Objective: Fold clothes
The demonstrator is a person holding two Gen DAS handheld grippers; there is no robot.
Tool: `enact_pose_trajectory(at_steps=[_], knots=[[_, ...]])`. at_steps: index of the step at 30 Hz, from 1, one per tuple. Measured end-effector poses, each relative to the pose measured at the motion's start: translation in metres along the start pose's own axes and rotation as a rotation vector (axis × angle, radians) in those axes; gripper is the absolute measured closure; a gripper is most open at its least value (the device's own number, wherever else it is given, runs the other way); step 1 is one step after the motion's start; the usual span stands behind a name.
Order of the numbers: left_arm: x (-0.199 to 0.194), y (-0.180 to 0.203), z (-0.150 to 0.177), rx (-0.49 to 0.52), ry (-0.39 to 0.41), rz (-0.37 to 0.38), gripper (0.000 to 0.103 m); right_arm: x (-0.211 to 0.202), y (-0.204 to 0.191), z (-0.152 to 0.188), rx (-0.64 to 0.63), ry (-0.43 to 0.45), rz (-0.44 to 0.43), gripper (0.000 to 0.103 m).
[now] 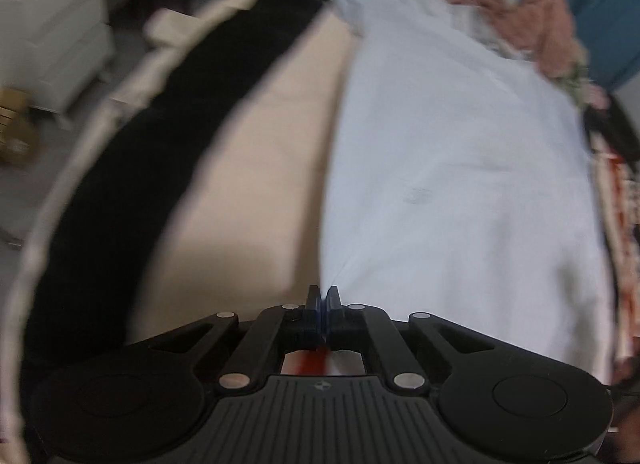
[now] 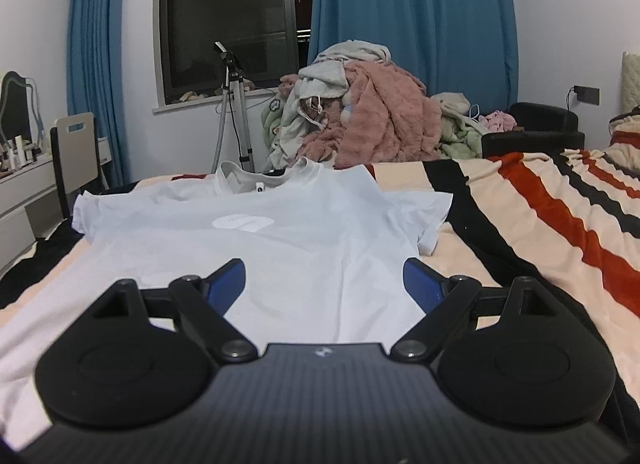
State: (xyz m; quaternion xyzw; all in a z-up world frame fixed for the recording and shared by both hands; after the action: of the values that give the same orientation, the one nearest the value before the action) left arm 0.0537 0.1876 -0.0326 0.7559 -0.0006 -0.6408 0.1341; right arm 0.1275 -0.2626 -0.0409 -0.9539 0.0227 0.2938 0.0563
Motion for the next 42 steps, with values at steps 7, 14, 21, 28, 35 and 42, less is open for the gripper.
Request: enact_pose_trajectory(at_steps=[7, 14, 21, 28, 35, 42], knots=[[-0.018, -0.002, -0.011, 0.060, 0.062, -0.057, 0.070, -0.004, 0.002, -0.003, 0.019, 0.012, -0.023, 0.016], [-0.056, 0.063, -0.002, 0.225, 0.320, -0.008, 0.023, -0.017, 0.002, -0.010, 0.020, 0.049, -0.046, 0.016], [-0.064, 0.147, -0.003, 0.284, 0.531, 0.084, 0.003, -0.024, 0.003, -0.012, 0.009, 0.074, -0.033, 0.016], [-0.009, 0.193, 0.000, 0.332, 0.661, 0.074, 0.002, -0.021, 0.007, -0.011, -0.005, 0.082, 0.033, 0.058], [0.038, 0.179, -0.008, 0.335, 0.567, 0.059, 0.002, -0.006, 0.015, -0.016, 0.095, 0.050, -0.077, 0.004], [0.048, 0.170, -0.006, 0.315, 0.581, 0.044, 0.001, 0.033, 0.057, -0.044, 0.265, 0.033, -0.122, 0.000]])
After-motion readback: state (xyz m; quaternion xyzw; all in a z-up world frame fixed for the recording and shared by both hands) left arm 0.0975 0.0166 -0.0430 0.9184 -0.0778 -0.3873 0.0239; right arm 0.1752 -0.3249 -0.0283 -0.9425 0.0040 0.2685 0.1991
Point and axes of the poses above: each gripper's, at about its wrist camera, not at the fingertips, and x roughly the way its jaws point, y to its right, z to its underside, the point moved 5 cm from there along x, roughly the way its jaws point, and after that the axes turned 15 degrees about -y, right-handed, at the moved point
